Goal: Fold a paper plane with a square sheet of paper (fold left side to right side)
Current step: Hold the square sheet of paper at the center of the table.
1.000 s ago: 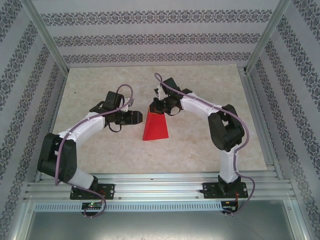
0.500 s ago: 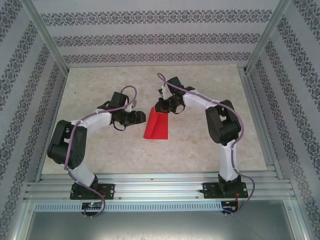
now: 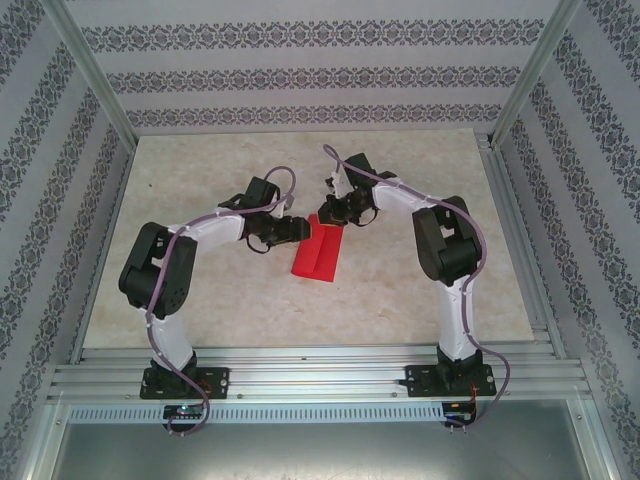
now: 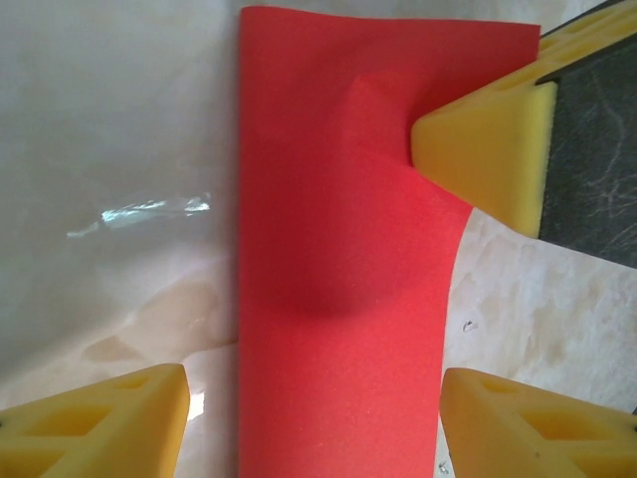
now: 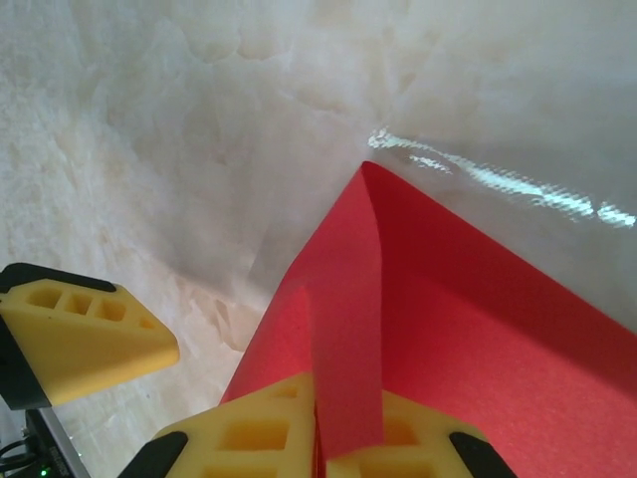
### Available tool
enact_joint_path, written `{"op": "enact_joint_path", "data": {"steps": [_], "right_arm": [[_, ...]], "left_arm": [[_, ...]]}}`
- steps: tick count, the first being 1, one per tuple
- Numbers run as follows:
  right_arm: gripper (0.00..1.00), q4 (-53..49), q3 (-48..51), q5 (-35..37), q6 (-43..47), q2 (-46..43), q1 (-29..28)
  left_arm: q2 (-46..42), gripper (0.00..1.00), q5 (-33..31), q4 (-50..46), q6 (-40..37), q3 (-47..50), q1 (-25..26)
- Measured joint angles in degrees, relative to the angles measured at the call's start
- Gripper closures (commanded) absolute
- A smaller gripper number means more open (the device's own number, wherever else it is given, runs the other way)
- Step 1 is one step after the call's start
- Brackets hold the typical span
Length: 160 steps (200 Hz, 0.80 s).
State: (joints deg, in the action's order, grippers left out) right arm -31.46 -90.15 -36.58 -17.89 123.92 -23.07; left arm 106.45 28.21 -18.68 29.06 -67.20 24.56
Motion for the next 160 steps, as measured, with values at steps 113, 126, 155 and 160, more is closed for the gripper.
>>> {"op": "enact_joint_path", "data": {"steps": [113,126,155,160], "right_arm": [[0.79,5.4,7.2,-3.3,-3.1,-1.5,1.6],[0.76,6.0,7.2,-3.5,-3.5,-1.6,1.7],[0.64,8.4,9.5,-3.9,-5.6,-3.3,1.9],[0.62,9.2,10.3,-4.0,-6.3,-3.9,1.9]], "left_arm": [[5.9,0.47,-2.4,-0.4,0.0,-2.6,2.7],[6.2,0.49,-2.5,-0.4,0.0,-2.6,3.0],[6.5,0.52,-3.1,-0.4,0.1,-2.7,3.1],[6.5,0.53,-3.2,-0.4,0.1,-2.7,3.2]]}}
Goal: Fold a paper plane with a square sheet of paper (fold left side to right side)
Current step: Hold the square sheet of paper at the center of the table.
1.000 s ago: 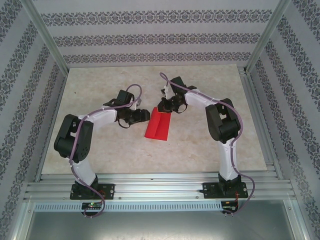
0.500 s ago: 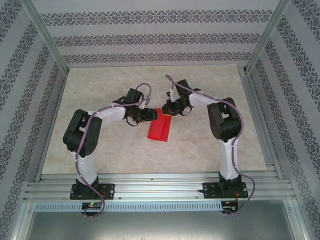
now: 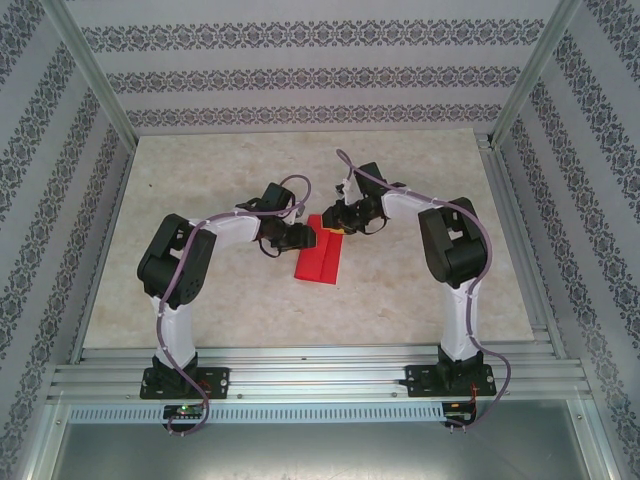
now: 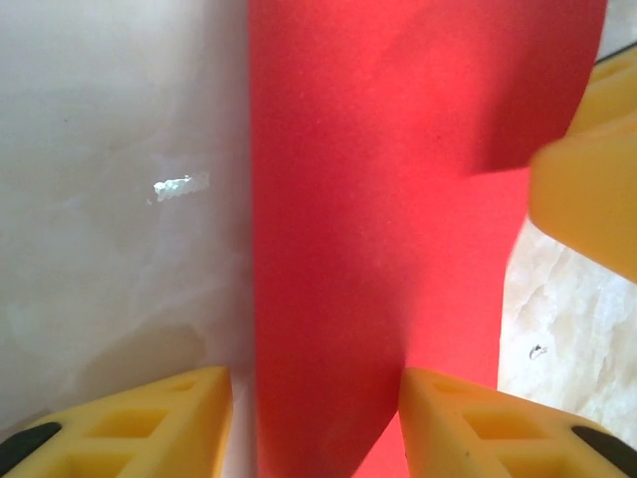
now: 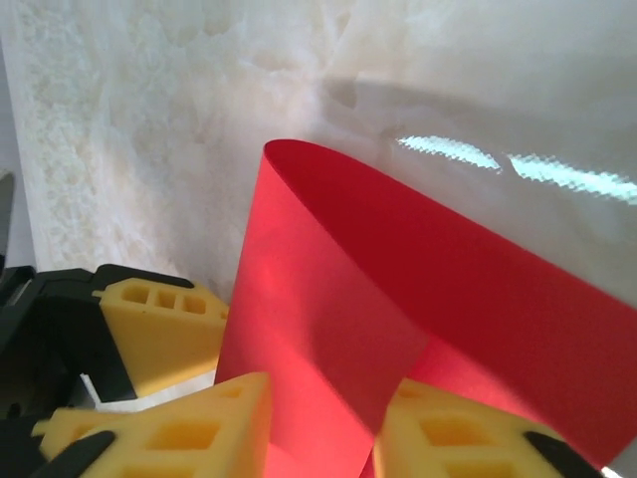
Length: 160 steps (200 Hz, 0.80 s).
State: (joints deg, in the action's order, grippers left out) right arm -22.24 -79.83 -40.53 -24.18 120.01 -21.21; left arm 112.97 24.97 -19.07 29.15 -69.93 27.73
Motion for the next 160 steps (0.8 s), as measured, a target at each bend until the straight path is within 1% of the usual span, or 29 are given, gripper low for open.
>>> {"op": "enact_joint_path", "data": {"steps": [22,65,118,160], "right_arm": [[0.55,4.8,4.5,-0.5,-3.2,-2.9,0.0],[0.50,15.5,13.0,-1.2,-10.4,-6.8,0.0],[0.50,19.8,17.5,0.2,-13.7,-8.2,0.0],[0.53,21.6,18.5,0.2,-15.4,-8.5,-0.1]], "left_arm": [[0.0,0.53,-0.2,0.0,0.2,0.0,0.0],[0.0,0.53,-0.2,0.0,0.3,0.0,0.0],[0.0,0.53,-0.2,0.1,0.4,0.0,0.0],[0.0,0.52,-0.2,0.2,0.8,0.0,0.0]]}}
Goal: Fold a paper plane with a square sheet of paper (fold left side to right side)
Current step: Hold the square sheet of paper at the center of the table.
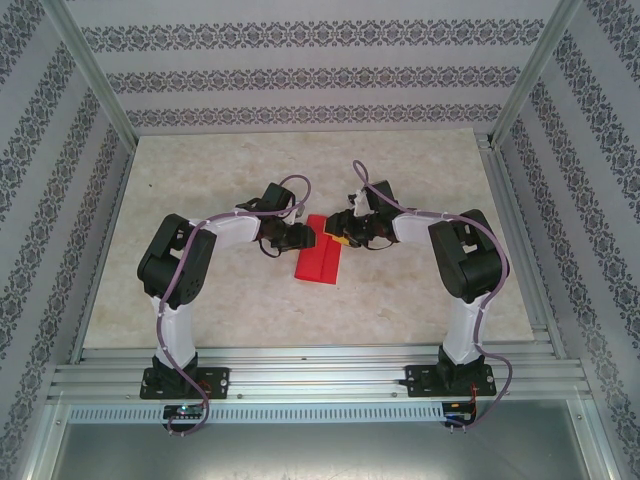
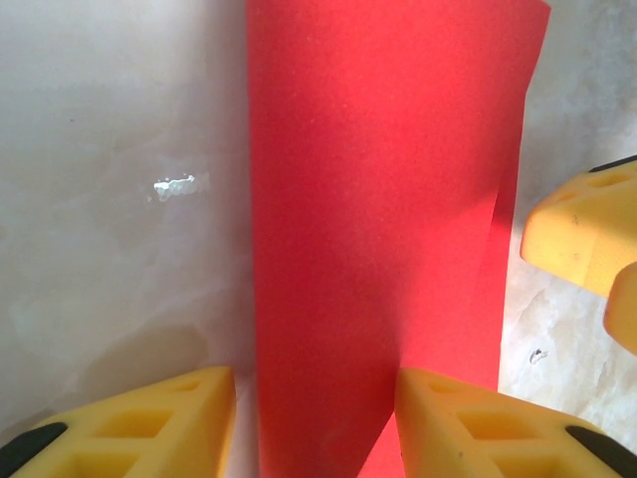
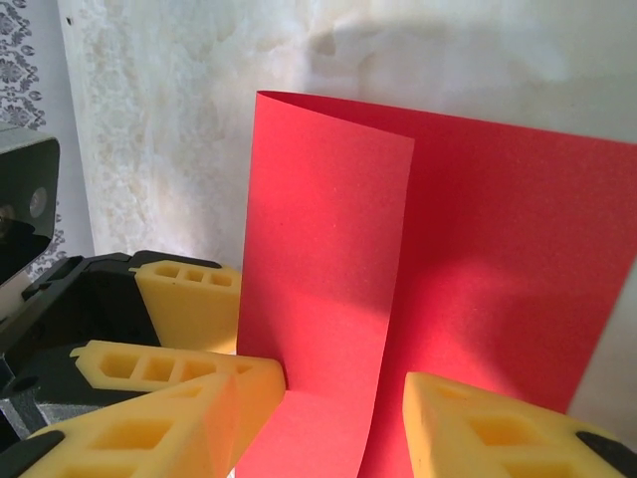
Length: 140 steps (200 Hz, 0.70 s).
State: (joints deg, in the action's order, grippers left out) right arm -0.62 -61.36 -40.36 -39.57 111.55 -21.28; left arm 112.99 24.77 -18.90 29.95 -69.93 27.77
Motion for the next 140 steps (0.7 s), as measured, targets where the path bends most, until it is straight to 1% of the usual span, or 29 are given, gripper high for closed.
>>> {"op": "enact_joint_path", "data": {"steps": [64,114,140], "right_arm": [[0.54,2.0,0.9,0.4,-2.4,0.0,-1.1],[0.58,3.0,1.1,0.7,-3.5,0.0,-1.6],[0.58,3.5,1.9,0.9,-4.3,0.0,-1.6]], "left_arm": [[0.0,0.52,0.1,0.0,0.2,-0.1,0.0],[0.0,0.52,0.2,0.0,0.3,-0.1,0.0],[0.0,0.52,0.2,0.0,0.4,-0.1,0.0]]}}
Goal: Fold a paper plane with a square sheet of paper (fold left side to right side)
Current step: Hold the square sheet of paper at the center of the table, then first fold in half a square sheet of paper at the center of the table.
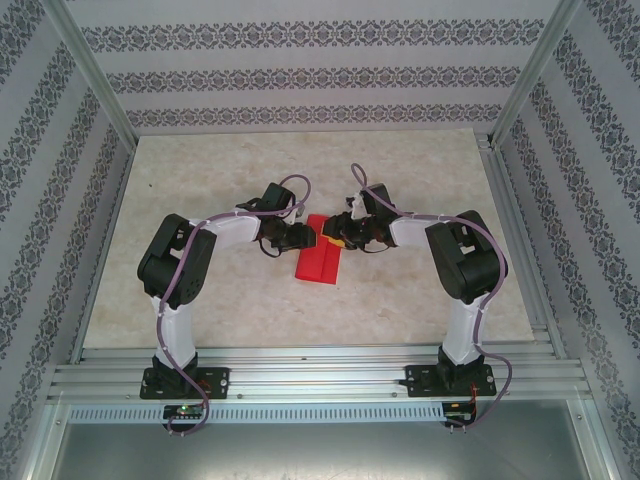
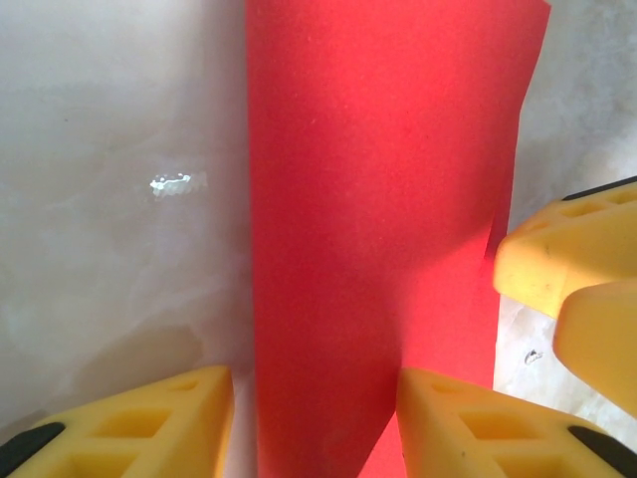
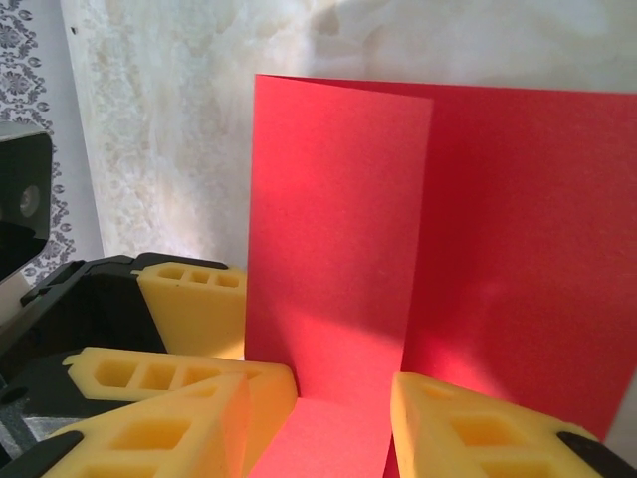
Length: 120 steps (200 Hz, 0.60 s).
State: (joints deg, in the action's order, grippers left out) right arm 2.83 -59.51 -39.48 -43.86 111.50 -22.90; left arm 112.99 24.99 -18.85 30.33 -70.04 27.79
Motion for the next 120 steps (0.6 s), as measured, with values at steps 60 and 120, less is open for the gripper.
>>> {"op": "enact_joint_path", "data": {"steps": [60,120], "right_arm": [[0.59,0.3,0.9,0.6,-0.3,0.0,-0.1],[0.64,2.0,0.9,0.5,-1.9,0.0,-1.4]], "left_arm": [[0.0,0.52,0.0,0.0,0.0,0.0,0.0],[0.0,0.52,0.0,0.0,0.0,0.0,0.0]]}}
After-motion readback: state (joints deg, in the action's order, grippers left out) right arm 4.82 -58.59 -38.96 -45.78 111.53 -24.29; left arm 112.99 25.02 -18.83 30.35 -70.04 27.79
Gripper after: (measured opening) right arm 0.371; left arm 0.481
